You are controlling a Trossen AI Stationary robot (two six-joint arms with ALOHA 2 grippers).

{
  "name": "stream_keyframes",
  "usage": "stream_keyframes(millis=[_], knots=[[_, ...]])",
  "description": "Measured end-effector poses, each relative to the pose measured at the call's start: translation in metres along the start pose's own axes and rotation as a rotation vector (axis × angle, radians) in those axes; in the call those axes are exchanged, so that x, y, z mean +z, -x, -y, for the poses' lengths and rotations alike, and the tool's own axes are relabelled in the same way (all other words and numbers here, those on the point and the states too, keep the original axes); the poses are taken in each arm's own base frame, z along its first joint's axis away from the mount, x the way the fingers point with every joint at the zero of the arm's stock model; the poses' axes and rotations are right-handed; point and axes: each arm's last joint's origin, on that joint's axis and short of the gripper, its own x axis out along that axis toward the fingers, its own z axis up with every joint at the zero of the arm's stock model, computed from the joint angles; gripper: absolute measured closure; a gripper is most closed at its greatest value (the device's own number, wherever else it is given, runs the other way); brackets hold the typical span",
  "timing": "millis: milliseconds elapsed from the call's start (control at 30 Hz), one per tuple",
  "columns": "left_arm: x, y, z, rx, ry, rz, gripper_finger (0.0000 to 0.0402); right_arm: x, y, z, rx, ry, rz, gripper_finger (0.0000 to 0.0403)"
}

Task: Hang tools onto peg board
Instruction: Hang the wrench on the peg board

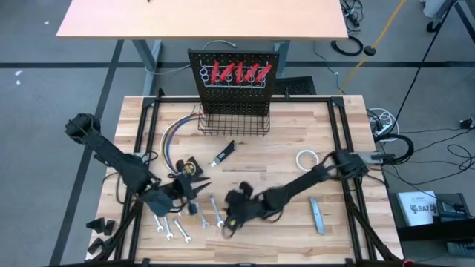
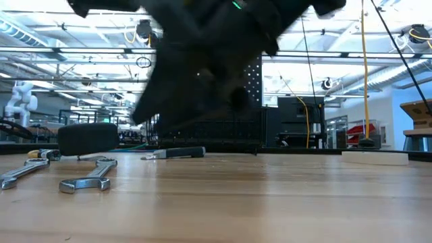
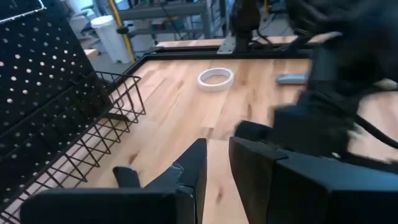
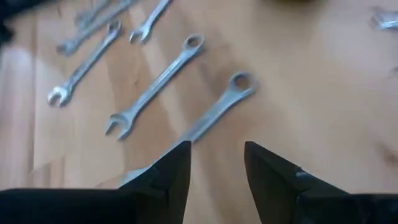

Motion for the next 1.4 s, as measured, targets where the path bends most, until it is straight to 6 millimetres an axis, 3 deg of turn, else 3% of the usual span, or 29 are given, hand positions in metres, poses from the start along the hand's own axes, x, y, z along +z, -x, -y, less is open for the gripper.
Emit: stream_keyframes(millis=[133,333,467,567,800,1033,1167,1300,1400], knots=[[-0.006,0.006,-0.002,-0.016,0.003,0.011,0.0325,-0.003,-0.017,-0.027,-0.151,0.092,0.003,0.0274],[-0.007,0.009,0.0,-0.032,-0.03,0.011,0.0325,-0.009,-0.043,-0.05,-0.103,0.154,-0.048,0.0289],[-0.007,0.009,0.0,-0.036,-0.05,0.012,0.0325,-0.019,-0.049,-0.046,-0.141,0.166,-0.11,0.0295],[-0.007,0.009,0.0,-0.037,-0.05,0.012,0.0325,-0.028,-0.047,-0.032,-0.257,0.21,-0.201,0.0309],[-0.006,0.009,0.001,-0.05,-0.023,0.01,0.0325,-0.05,-0.024,-0.007,-0.554,0.369,-0.393,0.0389],[-0.007,0.009,0.002,-0.09,0.014,-0.004,0.0325,-0.06,-0.008,-0.011,-0.63,0.429,-0.352,0.0401],[-0.007,0.009,0.002,-0.096,0.033,-0.008,0.0325,-0.052,0.01,-0.027,-0.538,0.394,-0.321,0.0402],[-0.007,0.009,0.002,-0.109,0.033,-0.012,0.0325,-0.032,0.05,-0.047,-0.422,0.405,-0.269,0.0403],[-0.007,0.009,0.002,-0.109,0.046,-0.013,0.0325,-0.02,0.067,-0.048,-0.402,0.41,-0.237,0.0403]])
